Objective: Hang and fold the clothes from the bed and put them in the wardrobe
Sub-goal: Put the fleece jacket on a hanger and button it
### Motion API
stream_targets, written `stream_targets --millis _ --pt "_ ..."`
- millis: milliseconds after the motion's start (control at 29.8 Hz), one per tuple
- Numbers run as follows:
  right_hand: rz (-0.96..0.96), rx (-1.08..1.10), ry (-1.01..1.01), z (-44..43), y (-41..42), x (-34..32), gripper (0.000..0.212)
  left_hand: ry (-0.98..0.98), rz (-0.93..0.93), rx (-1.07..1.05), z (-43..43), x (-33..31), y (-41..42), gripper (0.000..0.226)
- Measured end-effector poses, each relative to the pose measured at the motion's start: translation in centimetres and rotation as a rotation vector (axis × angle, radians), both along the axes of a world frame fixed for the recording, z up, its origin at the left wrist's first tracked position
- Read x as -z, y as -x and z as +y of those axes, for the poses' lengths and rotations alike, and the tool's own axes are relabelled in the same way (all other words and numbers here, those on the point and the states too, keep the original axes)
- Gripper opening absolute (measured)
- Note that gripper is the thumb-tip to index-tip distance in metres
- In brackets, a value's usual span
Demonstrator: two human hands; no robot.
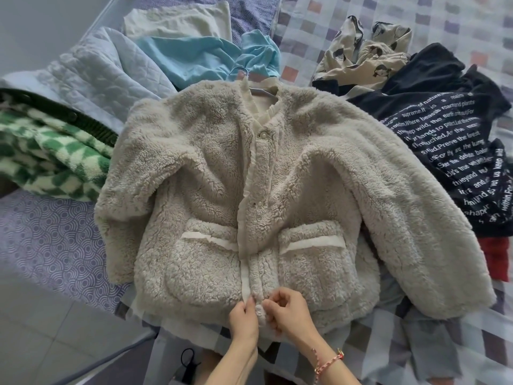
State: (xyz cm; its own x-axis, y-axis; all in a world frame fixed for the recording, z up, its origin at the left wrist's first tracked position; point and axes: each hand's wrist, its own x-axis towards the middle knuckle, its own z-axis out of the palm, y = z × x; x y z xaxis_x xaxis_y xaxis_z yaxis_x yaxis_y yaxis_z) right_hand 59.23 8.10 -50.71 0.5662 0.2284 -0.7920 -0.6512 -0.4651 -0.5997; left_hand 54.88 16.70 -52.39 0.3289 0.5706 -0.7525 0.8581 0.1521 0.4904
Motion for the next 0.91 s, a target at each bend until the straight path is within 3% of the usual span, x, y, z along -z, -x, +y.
stream_targets --millis 101,201,369,504,739,907 --pt "0.075 0.124 -0.031 0.1 0.1 -0.2 0.023 0.103 -0.036 -0.102 0.0 -0.6 0.1 0.045" --pt "0.121 0.140 -0.061 -0.4 -0.1 -0.4 0.022 0.175 -0.132 -0.028 0.3 -1.4 0.5 0.036" --pt "0.163 0.146 -0.098 -0.5 -0.2 -0.4 0.019 -0.038 -0.099 0.223 0.6 -1.0 0.6 0.032" --pt "0.150 0.064 -0.065 -0.1 -0.2 -0.2 0.017 -0.059 -0.041 0.367 0.6 -1.0 0.5 0.013" --pt "0.138 0.030 -0.061 -0.1 -0.7 -0.6 0.025 -0.096 -0.029 0.458 1.1 -1.6 -0.3 0.023" --pt "0.081 -0.090 -0.016 -0.5 -0.8 -0.2 0.023 0.013 -0.093 0.432 2.2 -1.6 0.2 0.030"
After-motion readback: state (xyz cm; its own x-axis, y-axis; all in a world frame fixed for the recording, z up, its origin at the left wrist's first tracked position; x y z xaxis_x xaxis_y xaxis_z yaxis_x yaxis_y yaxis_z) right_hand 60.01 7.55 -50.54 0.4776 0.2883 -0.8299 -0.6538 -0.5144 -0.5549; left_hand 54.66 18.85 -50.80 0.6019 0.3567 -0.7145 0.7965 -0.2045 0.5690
